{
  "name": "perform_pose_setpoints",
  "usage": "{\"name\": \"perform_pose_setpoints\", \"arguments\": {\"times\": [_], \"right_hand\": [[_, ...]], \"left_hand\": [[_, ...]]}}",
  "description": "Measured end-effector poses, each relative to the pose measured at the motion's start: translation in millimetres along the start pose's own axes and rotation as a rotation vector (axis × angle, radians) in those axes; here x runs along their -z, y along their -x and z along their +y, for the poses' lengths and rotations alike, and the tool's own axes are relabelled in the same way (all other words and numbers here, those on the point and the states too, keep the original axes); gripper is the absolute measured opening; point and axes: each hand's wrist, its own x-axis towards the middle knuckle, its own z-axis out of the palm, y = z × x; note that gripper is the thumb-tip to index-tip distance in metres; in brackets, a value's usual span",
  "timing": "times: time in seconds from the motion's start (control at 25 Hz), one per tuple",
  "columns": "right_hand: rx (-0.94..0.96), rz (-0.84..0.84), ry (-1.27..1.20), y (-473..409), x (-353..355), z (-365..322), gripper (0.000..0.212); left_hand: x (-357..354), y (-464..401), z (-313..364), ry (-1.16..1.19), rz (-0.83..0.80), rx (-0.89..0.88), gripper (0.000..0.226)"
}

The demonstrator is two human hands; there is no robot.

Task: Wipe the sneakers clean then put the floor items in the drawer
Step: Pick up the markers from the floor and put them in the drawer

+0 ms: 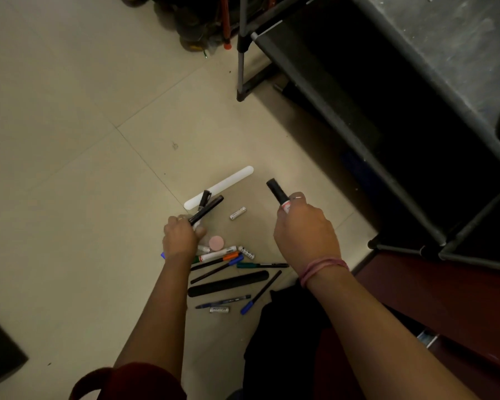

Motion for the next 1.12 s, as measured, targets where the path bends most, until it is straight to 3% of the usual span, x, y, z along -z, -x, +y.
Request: {"name": "perform_pose_setpoints", "arguments": {"times": [0.12, 0.2, 0.28, 0.36, 0.48, 0.6, 0.68, 0.76, 0.8, 0.88, 0.96, 1.12], "right_hand": [[-0.041, -0.015, -0.452, -3.2, -1.1, 0.9, 0.019], [-0.105, -0.13, -0.772, 1.9, 2.3, -3.5, 0.035], [-0.162, -0.276, -0.877, 8.8, 7.5, -7.1, 0.065], [-0.161, -0.364, -0.897, 15.7, 13.1, -8.3, 0.075], [-0.149, -0.37, -0.972, 16.5, 15.9, -3.2, 0.043], [-0.13, -0.256, -0.944, 11.0, 10.0, 0.9, 0.025], [-0.126, -0.113, -0.919, 4.7, 8.8, 3.3, 0.024], [-0.145, -0.015, -0.892, 0.3, 7.9, 8.4, 0.03], [-0.149, 0.009, -0.863, -1.1, 7.0, 11.1, 0.032], [-0.136, 0.042, -0.815, -3.7, 3.8, 15.7, 0.033], [-0.119, 0.061, -0.774, -5.5, 1.2, 18.0, 0.033], [-0.07, 0.056, -0.575, -7.2, 0.6, 18.1, 0.034]], "left_hand": [[38.7, 42.1, 26.8, 0.432, -0.02, -0.063, 0.016], [66.8, 83.5, 48.4, 0.768, -0.152, -0.05, 0.015], [86.1, 117.2, 68.9, 1.072, -0.333, -0.049, 0.017], [95.8, 140.7, 85.5, 1.173, -0.553, -0.088, 0.013], [98.7, 159.2, 99.0, 1.121, -0.839, -0.194, 0.013], [95.4, 152.5, 84.4, 1.117, -0.944, -0.161, 0.022], [78.0, 132.0, 57.7, 0.934, -0.762, -0.113, 0.025], [39.6, 101.0, 16.5, 0.496, -0.339, -0.065, 0.023], [20.3, 87.0, -3.2, 0.289, -0.203, -0.017, 0.024], [-9.8, 68.3, -31.4, -0.014, -0.162, 0.042, 0.03], [-25.3, 56.7, -43.5, -0.248, -0.184, -0.023, 0.036], [-29.5, 35.1, -39.9, -0.501, -0.226, -0.178, 0.035]]}}
